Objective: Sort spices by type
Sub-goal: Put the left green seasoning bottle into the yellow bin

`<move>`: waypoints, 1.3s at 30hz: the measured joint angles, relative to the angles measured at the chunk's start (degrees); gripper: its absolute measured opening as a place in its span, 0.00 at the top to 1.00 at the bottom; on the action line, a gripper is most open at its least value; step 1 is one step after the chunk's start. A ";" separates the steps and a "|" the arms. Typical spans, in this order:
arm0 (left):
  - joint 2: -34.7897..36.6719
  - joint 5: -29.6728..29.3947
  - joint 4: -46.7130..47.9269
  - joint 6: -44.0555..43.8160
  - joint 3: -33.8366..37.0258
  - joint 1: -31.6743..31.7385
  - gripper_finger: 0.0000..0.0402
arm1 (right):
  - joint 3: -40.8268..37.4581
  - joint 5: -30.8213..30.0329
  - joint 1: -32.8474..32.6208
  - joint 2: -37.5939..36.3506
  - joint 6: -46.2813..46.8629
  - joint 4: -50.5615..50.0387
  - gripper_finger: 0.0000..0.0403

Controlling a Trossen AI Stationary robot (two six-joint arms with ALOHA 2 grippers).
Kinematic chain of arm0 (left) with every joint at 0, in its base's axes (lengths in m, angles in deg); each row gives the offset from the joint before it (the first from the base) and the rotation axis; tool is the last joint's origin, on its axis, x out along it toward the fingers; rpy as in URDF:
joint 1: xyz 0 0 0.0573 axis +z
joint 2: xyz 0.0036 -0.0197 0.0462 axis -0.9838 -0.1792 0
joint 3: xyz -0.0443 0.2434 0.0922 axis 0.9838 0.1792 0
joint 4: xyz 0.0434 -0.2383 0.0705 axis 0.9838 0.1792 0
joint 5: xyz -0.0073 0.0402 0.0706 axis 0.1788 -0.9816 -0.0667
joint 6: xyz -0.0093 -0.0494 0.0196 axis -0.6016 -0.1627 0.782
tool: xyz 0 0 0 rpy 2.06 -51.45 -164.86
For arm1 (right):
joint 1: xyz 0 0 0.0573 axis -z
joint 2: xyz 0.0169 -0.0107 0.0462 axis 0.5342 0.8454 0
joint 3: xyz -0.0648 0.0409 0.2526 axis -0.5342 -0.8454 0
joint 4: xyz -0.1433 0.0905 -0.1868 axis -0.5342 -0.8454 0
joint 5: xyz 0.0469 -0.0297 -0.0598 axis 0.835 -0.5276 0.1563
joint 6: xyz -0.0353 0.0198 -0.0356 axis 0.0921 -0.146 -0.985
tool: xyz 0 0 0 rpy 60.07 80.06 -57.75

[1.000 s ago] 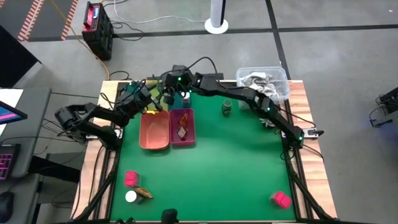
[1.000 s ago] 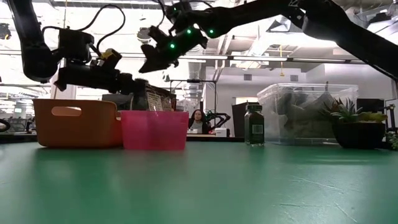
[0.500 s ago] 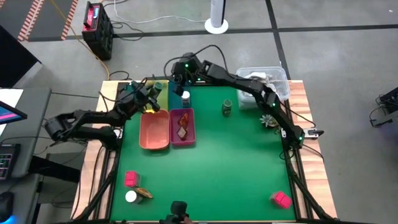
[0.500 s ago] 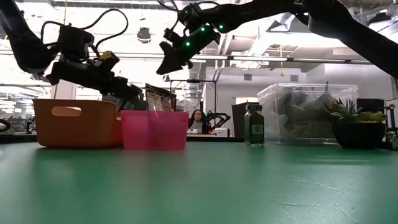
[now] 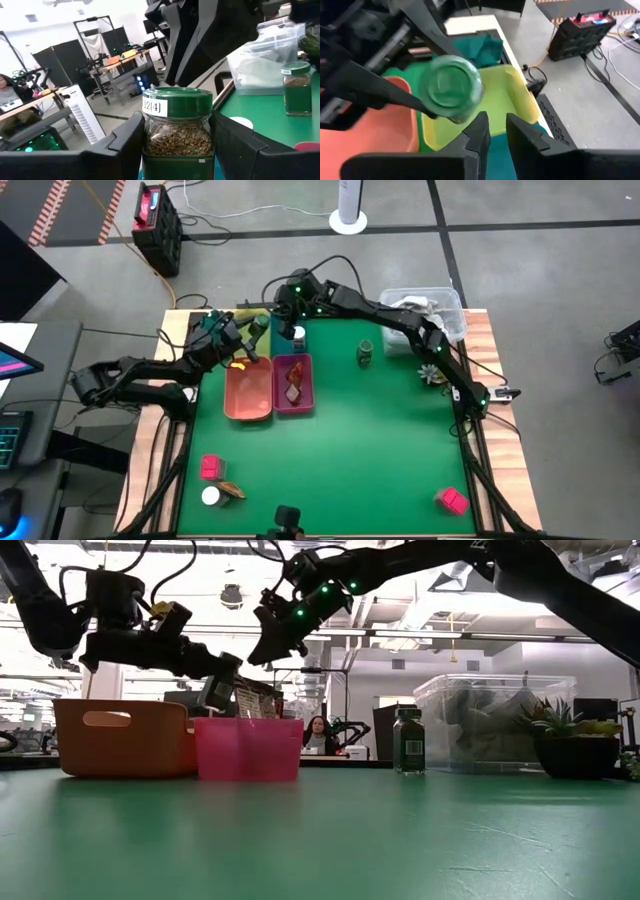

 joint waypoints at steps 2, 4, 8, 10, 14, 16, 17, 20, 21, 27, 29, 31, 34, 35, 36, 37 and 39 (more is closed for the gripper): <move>0.00 0.01 -0.05 -0.02 0.00 -0.05 0.51 | 0.00 0.38 -0.64 0.00 -0.04 0.45 0.77; 0.00 0.04 0.09 -0.08 0.00 -0.06 0.51 | 0.00 3.02 -1.31 0.00 -0.26 1.19 0.77; 0.00 0.04 -0.24 -0.78 0.00 -0.07 0.51 | 0.02 6.05 -3.12 0.00 -0.48 3.50 0.77; 0.00 0.08 -0.36 -0.98 0.00 -0.07 0.51 | 0.02 6.12 -3.35 0.00 -0.48 3.37 0.77; 0.00 0.11 0.64 -1.01 0.00 -0.07 0.51 | 0.00 3.70 -2.17 -0.28 -0.05 3.61 0.77; 0.00 0.11 0.67 -1.01 0.00 -0.17 0.51 | 0.00 -0.95 -1.68 -0.82 -0.10 4.03 0.77; 0.00 0.11 0.61 -0.97 0.00 -0.37 0.51 | 0.06 -3.25 -1.39 -0.97 -0.11 4.05 0.77; 0.00 0.82 -0.30 -0.11 0.00 -1.13 0.51 | 0.09 -5.08 -0.51 -0.98 0.00 2.10 0.77; 0.00 1.59 -0.73 0.22 0.00 -1.33 0.51 | -0.19 -5.15 -0.28 -0.89 0.28 1.44 0.77; 0.00 2.10 -1.63 1.68 0.00 -2.17 0.51 | -2.19 -1.79 -1.09 -0.83 0.63 4.34 0.77; 0.00 2.16 -1.45 1.60 0.02 -2.19 0.51 | -2.19 0.50 -1.99 -0.86 0.61 5.31 0.77; -0.02 2.12 -1.44 1.57 0.02 -2.21 0.51 | -2.19 0.91 -2.68 -0.87 0.16 5.89 0.77; -0.02 2.14 -1.40 1.17 0.02 -2.21 0.51 | -2.19 0.55 -3.52 -0.87 -0.46 6.45 0.77; -0.02 2.19 -1.41 1.05 0.02 -2.21 0.51 | -2.19 0.59 -3.64 -0.87 -0.48 6.54 0.77; -0.02 2.23 -1.44 0.96 0.02 -2.21 0.51 | -2.17 0.61 -3.65 -0.90 -0.46 6.61 0.77; -0.02 2.23 -1.47 0.83 0.02 -2.21 0.51 | -2.16 0.74 -3.61 -0.90 -0.44 6.51 0.77; -0.04 2.24 -1.45 0.78 0.02 -2.21 0.51 | -2.16 1.14 -3.42 -0.90 -0.04 6.04 0.77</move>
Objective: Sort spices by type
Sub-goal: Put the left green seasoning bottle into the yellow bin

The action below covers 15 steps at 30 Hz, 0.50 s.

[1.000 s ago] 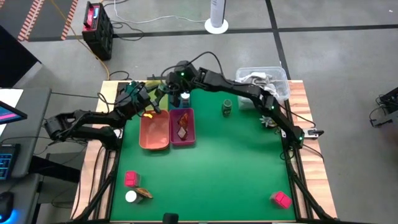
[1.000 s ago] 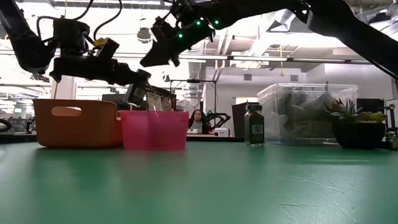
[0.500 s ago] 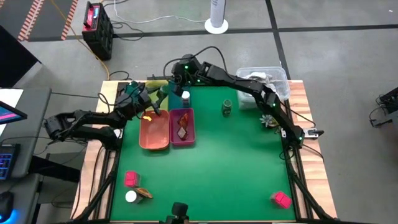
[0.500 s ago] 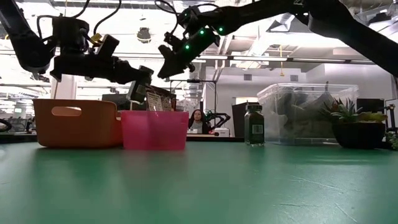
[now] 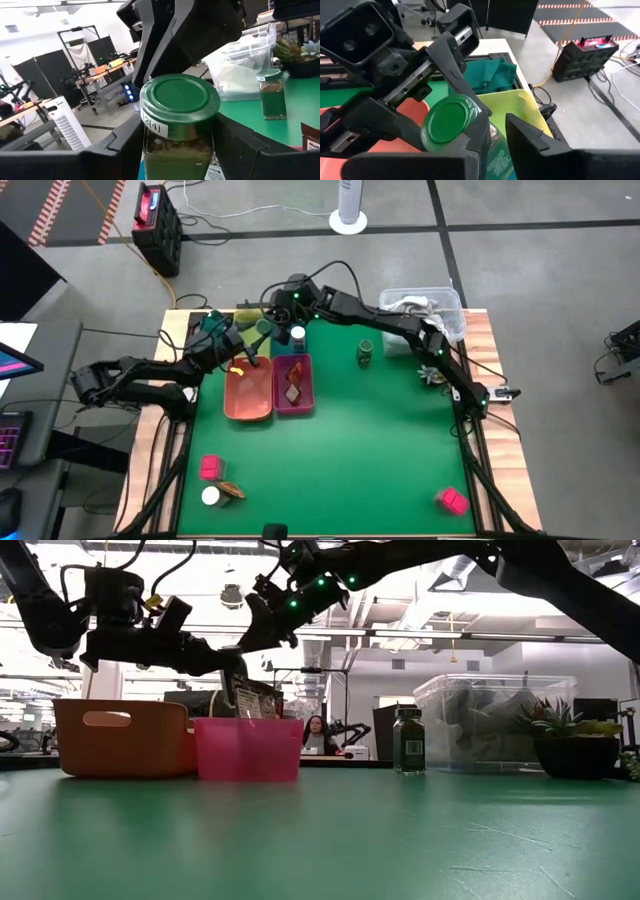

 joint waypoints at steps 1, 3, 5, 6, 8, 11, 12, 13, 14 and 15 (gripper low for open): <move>0.00 0.01 0.00 -0.07 0.00 0.00 0.51 | 0.00 0.04 0.01 0.00 0.02 -0.22 0.77; 0.00 0.08 -0.07 -0.17 0.00 0.00 0.51 | 0.00 0.02 -0.21 0.00 0.00 -0.47 0.77; 0.00 0.09 -0.19 -0.19 0.00 -0.02 0.51 | 0.02 -0.01 -0.47 -0.02 -0.04 -0.49 0.77; 0.00 0.09 -0.20 -0.28 0.02 -0.01 0.51 | 0.02 -0.04 -0.59 -0.02 -0.20 -0.50 0.77; 0.00 0.09 -0.30 -0.71 0.04 -0.02 0.51 | 0.02 -0.07 -0.76 -0.02 -0.33 -0.44 0.77; 0.00 0.09 -0.78 -1.25 0.07 -0.02 0.51 | 0.02 -0.11 -0.91 -0.04 -0.42 -0.25 0.77; 0.00 0.09 -0.87 -1.27 0.07 -0.02 0.51 | 0.04 -0.06 -0.93 -0.04 -0.42 -0.22 0.77; 0.00 0.09 -0.94 -1.27 0.07 -0.02 0.51 | 0.04 0.15 -0.93 -0.04 -0.40 -0.22 0.77; 0.00 0.07 -0.92 -1.23 0.07 -0.02 0.52 | 0.07 0.47 -0.93 -0.04 -0.39 -0.25 0.77; 0.00 0.07 -0.92 -1.20 0.07 -0.02 0.53 | 0.07 0.71 -0.93 -0.04 -0.39 -0.27 0.77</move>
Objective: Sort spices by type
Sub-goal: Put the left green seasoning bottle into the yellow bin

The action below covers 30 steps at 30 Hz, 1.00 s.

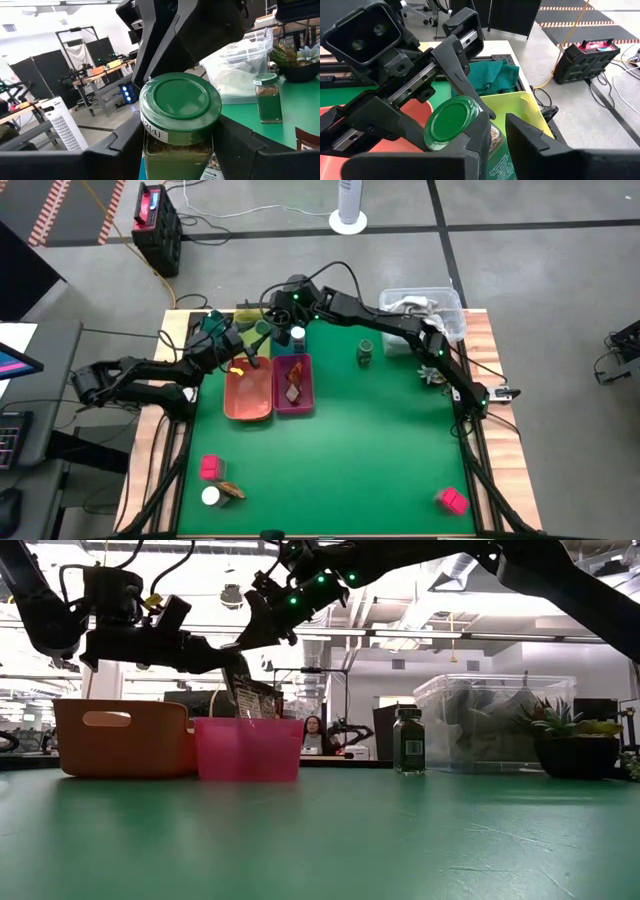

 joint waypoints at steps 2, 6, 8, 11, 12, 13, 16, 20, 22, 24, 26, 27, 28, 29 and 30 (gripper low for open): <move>0.00 0.00 0.01 -0.03 0.00 0.00 0.53 | 0.00 0.21 0.00 0.00 0.00 0.02 0.77; 0.00 -0.04 0.07 -0.15 0.00 0.00 0.53 | 0.00 0.38 0.00 0.00 0.00 -0.04 0.77; 0.00 -0.08 0.05 -0.15 0.00 0.00 0.53 | -0.01 0.40 0.00 0.00 0.00 -0.07 0.77; 0.00 -0.17 0.07 -0.16 0.00 0.01 0.53 | 0.00 0.40 0.00 0.00 0.00 -0.09 0.77; 0.00 -0.20 0.07 -0.15 0.00 0.00 0.53 | 0.00 0.38 0.00 0.00 0.01 -0.09 0.77; 0.00 -0.22 0.07 -0.17 0.00 0.00 0.53 | -0.02 0.25 0.00 0.00 0.00 -0.09 0.77; 0.00 -0.35 0.11 -0.20 0.00 0.02 0.53 | -0.02 -0.30 0.12 0.00 0.09 -0.04 0.77; 0.00 -0.71 0.15 -0.23 -0.02 0.04 0.53 | -0.06 -0.22 0.76 0.09 0.42 0.55 0.77; 0.00 -0.82 0.40 -0.22 -0.03 0.04 0.53 | 0.16 -0.06 1.12 0.16 0.66 0.38 0.77; 0.00 -1.33 0.62 -0.15 -0.13 0.05 0.53 | 0.23 0.07 1.41 0.19 0.87 0.41 0.77; 0.06 -2.08 0.84 -0.09 -0.15 0.09 0.53 | 0.22 0.09 1.60 0.20 0.86 0.05 0.77; 0.07 -2.32 0.97 -0.02 -0.17 0.11 0.53 | 0.24 0.04 1.65 0.23 0.87 -0.03 0.77; 0.07 -2.50 1.12 0.00 -0.17 0.11 0.53 | 0.24 0.00 1.83 0.24 0.80 -0.17 0.77; 0.07 -2.73 1.27 0.00 -0.17 0.10 0.53 | 0.24 0.03 2.09 0.24 0.61 -0.55 0.77; 0.07 -3.06 1.37 0.01 -0.17 0.17 0.53 | 0.24 0.03 2.29 0.24 0.61 -0.97 0.76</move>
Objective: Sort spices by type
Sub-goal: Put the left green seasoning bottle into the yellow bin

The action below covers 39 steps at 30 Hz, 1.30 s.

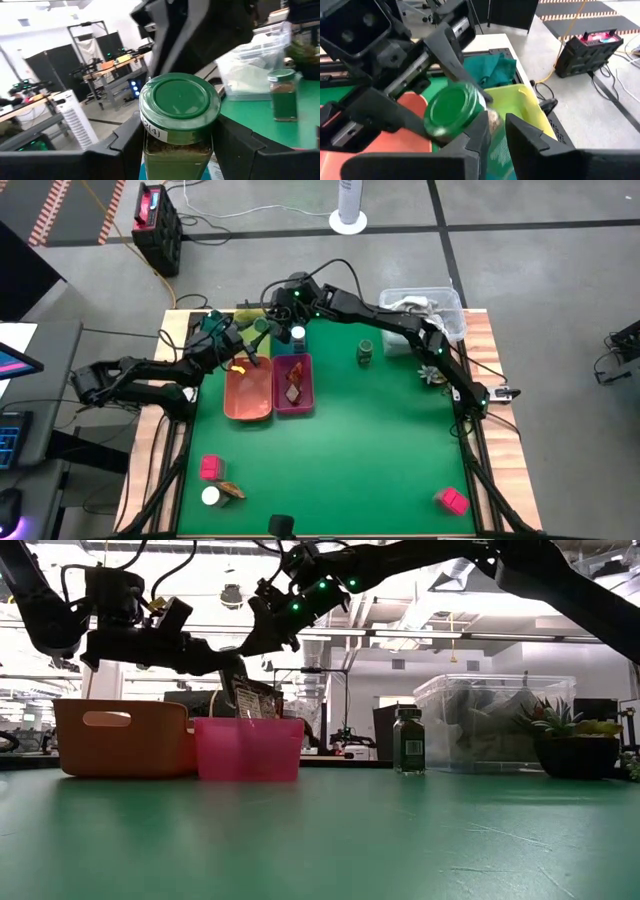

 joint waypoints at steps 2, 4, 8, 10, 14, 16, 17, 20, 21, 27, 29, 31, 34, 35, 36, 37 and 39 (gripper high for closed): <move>0.04 -0.75 0.48 0.11 -0.04 0.41 0.53 | 0.00 -0.02 0.37 -0.36 -0.10 -2.08 0.76; 0.04 -2.00 1.28 -0.09 -0.04 0.98 0.53 | 0.00 -0.11 0.82 -0.62 -0.53 -3.40 0.76; 0.04 -3.02 3.11 -1.99 -0.04 3.11 0.53 | 0.07 -0.48 1.70 -2.38 -1.12 -7.32 0.76; 0.04 -3.25 3.97 -3.53 -0.04 4.55 0.53 | 0.07 -0.58 2.12 -3.62 -1.71 -9.83 0.76; -1.11 -3.55 5.81 -5.95 0.00 7.58 0.53 | 0.11 -0.74 2.33 -5.55 -2.26 -11.58 0.76; -2.07 -3.58 5.89 -6.97 0.00 8.96 0.53 | 0.11 -0.74 2.04 -6.56 -2.47 -11.98 0.76; -2.75 -3.56 5.69 -7.43 0.00 9.42 0.53 | 0.11 -0.74 1.83 -7.07 -2.89 -12.56 0.76; -5.34 -3.65 4.63 -9.10 0.00 10.43 0.53 | 0.11 -0.74 0.87 -8.50 -3.49 -12.86 0.77; -6.38 -3.99 3.79 -10.13 0.02 10.67 0.53 | 0.11 -0.78 0.46 -8.89 -3.88 -13.02 0.77; -12.29 -8.34 3.39 -17.14 -1.43 11.28 0.53 | 0.11 -0.79 -1.87 -11.31 -5.93 -15.11 0.77; -14.12 -9.90 3.61 -19.19 -2.47 11.20 0.53 | 0.12 -0.82 -2.42 -12.14 -6.29 -15.83 0.77; -16.10 -11.20 3.67 -20.86 -3.39 11.22 0.53 | 0.15 -0.85 -2.83 -12.75 -6.35 -16.78 0.77; -18.02 -13.21 3.84 -22.04 -4.78 11.04 0.53 | 0.15 -0.96 -3.45 -13.33 -6.71 -18.67 0.77; -18.55 -14.16 3.94 -22.16 -5.28 10.83 0.53 | 0.15 -0.96 -3.61 -13.35 -6.71 -18.95 0.77; -18.99 -15.19 4.47 -22.17 -5.72 10.62 0.53 | 0.15 -0.96 -3.74 -13.35 -6.73 -19.39 0.77; -19.46 -16.04 5.27 -22.28 -6.14 10.53 0.53 | 0.15 -0.96 -3.77 -13.35 -6.73 -20.10 0.77; -20.28 -16.91 7.17 -23.09 -6.87 10.50 0.53 | 0.15 -0.93 -3.82 -13.35 -6.77 -21.14 0.77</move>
